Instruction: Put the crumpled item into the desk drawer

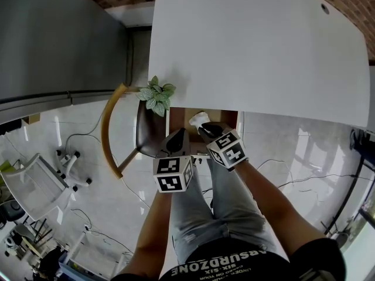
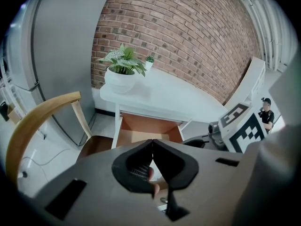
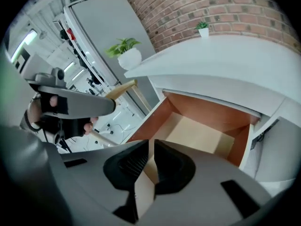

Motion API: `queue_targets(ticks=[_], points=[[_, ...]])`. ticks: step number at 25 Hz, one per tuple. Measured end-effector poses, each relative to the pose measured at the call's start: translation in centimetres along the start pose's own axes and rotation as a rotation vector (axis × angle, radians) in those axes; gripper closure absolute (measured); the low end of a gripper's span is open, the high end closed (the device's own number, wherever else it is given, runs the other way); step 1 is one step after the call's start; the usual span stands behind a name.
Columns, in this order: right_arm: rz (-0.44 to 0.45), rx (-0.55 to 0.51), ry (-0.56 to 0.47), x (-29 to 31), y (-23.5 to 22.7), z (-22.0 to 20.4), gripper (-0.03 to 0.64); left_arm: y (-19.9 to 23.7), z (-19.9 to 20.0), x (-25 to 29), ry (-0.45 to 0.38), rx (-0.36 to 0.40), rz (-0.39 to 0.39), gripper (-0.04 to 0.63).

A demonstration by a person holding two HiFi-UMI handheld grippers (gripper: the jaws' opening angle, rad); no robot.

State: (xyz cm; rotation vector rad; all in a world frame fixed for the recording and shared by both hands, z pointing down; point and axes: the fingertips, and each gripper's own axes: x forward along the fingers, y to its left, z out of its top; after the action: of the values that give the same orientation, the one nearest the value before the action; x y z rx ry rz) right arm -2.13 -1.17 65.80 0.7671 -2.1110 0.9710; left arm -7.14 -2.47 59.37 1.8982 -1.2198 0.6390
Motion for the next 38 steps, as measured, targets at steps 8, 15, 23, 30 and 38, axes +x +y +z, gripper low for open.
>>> queue_targets(ticks=[8,15,23,30,38], points=[[0.034,0.019,-0.112,-3.0,1.7,2.0,0.618,0.0,0.5,-0.5,-0.017,-0.007,0.001,0.591],[0.002,0.081,-0.213,-5.7,1.9,3.8,0.62,-0.4,0.4,-1.1,-0.016,0.004,-0.002,0.591],[-0.025,0.062,-0.217,-7.4,2.3,4.3,0.62,-1.6,1.5,-2.3,-0.029,0.015,-0.003,0.591],[-0.032,0.029,-0.203,-8.9,3.1,4.7,0.62,-2.8,2.1,-3.5,-0.033,0.028,-0.006,0.591],[-0.029,0.0,-0.18,-10.3,4.1,4.5,0.62,-3.9,2.4,-5.0,-0.045,0.028,-0.002,0.591]])
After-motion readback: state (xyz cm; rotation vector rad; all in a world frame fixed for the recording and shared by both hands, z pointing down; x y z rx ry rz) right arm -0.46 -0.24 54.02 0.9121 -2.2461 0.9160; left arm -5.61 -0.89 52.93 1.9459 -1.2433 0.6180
